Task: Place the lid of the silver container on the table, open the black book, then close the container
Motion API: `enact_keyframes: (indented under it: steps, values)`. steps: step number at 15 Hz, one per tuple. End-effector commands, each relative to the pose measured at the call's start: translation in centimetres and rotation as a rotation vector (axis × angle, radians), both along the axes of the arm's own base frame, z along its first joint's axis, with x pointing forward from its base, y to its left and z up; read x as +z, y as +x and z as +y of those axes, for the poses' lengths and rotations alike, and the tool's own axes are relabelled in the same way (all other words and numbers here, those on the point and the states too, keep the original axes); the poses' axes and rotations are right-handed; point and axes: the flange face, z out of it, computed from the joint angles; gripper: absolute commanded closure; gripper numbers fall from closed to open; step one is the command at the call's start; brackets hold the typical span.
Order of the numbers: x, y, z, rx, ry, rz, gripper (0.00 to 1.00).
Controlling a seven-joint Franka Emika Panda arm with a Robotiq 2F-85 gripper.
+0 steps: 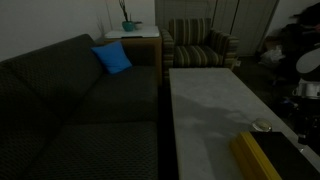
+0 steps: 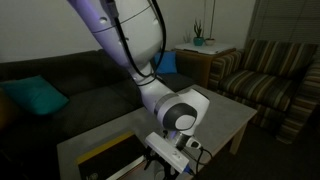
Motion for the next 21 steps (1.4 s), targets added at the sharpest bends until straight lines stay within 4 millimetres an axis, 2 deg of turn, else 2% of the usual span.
enact_keyframes:
  steps: [1, 8, 9, 21]
  values:
    - [-0.1, -0.2, -0.3, -0.048, 0.022, 0.009, 0.51]
    - [-0.7, -0.6, -0.2, -0.056, 0.087, 0.004, 0.98]
    - [-1.0, -0.8, 0.0, -0.056, 0.095, 0.008, 1.0]
    - [-3.9, -2.9, 1.7, 0.011, 0.316, 0.019, 1.0]
